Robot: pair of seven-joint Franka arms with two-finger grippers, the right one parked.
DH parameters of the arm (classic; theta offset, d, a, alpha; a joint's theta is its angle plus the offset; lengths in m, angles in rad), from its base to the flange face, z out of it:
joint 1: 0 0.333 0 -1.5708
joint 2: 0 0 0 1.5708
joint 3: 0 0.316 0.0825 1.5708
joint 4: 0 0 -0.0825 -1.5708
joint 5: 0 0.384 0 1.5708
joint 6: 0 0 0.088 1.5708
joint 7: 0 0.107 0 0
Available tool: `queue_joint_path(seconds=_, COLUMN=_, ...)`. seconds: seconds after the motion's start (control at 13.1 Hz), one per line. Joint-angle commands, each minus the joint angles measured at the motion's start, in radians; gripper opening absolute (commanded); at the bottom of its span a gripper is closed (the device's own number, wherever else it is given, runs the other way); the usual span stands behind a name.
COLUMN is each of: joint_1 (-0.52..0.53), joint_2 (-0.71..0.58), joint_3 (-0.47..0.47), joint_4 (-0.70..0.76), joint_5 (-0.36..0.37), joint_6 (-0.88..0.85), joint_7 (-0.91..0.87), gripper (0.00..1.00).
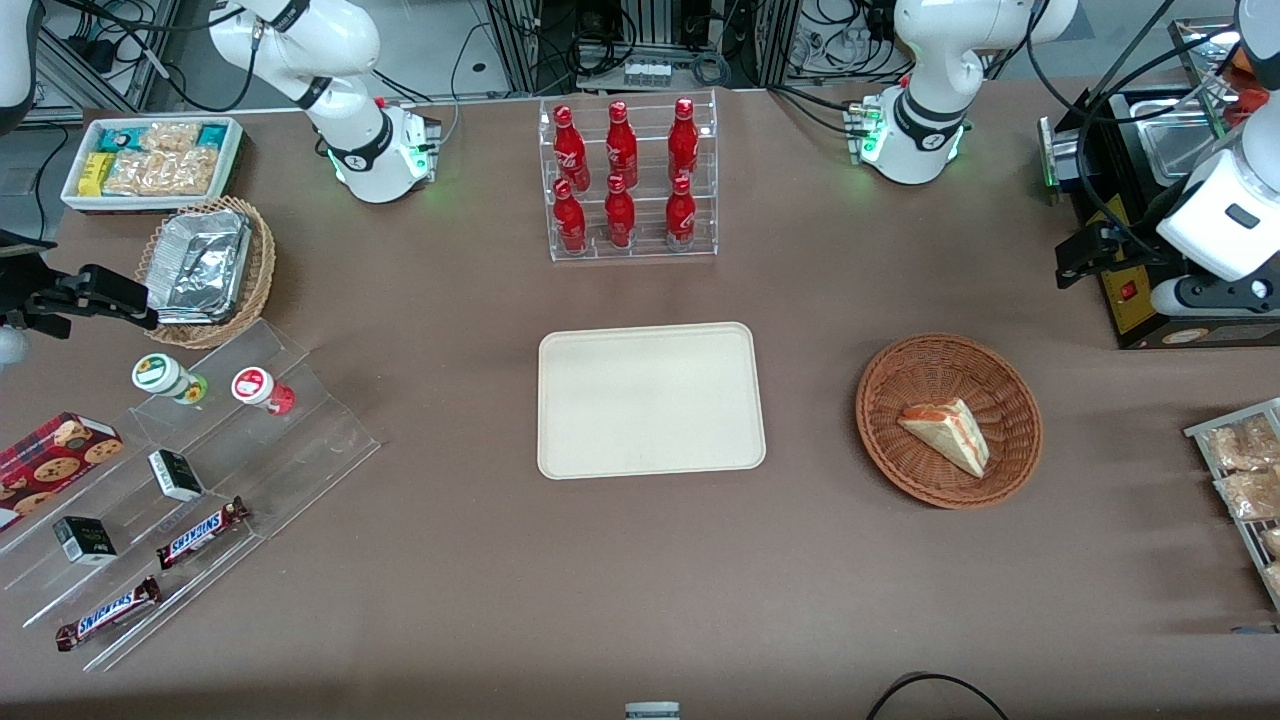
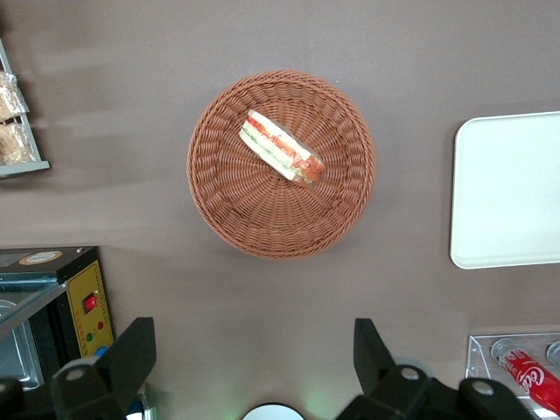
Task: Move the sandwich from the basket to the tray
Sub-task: 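Move the left gripper over the wicker basket toward the sandwich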
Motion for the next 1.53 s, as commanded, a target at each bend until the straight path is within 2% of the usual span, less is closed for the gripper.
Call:
queue_joint_path(seconds=0.0, joint_1=-0.013, joint_2=0.008, joint_3=0.014, joint_4=0.028, joint_5=-0.002, joint_6=-0.002, joint_7=0.0, gripper=1.0)
queue_joint_path(seconds=0.31, joint_1=-0.016, joint_2=0.031, joint_3=0.014, joint_4=0.02, joint_5=0.007, joint_6=0.026, joint_7=-0.009, gripper=1.0)
queue_joint_path(seconds=0.53, joint_1=-0.02, joint_2=0.064, joint_3=0.011, joint_4=-0.029, joint_5=0.01, joint_6=0.11, joint_7=-0.086, gripper=1.0)
queue_joint_path(seconds=0.99, joint_1=-0.022, joint_2=0.049, joint_3=0.0, joint_4=-0.317, joint_5=0.009, joint_6=0.418, joint_7=-0.368, gripper=1.0)
queue_joint_path(seconds=1.45, joint_1=-0.028, joint_2=0.061, joint_3=-0.003, joint_4=-0.527, joint_5=0.009, joint_6=0.691, joint_7=-0.635, gripper=1.0)
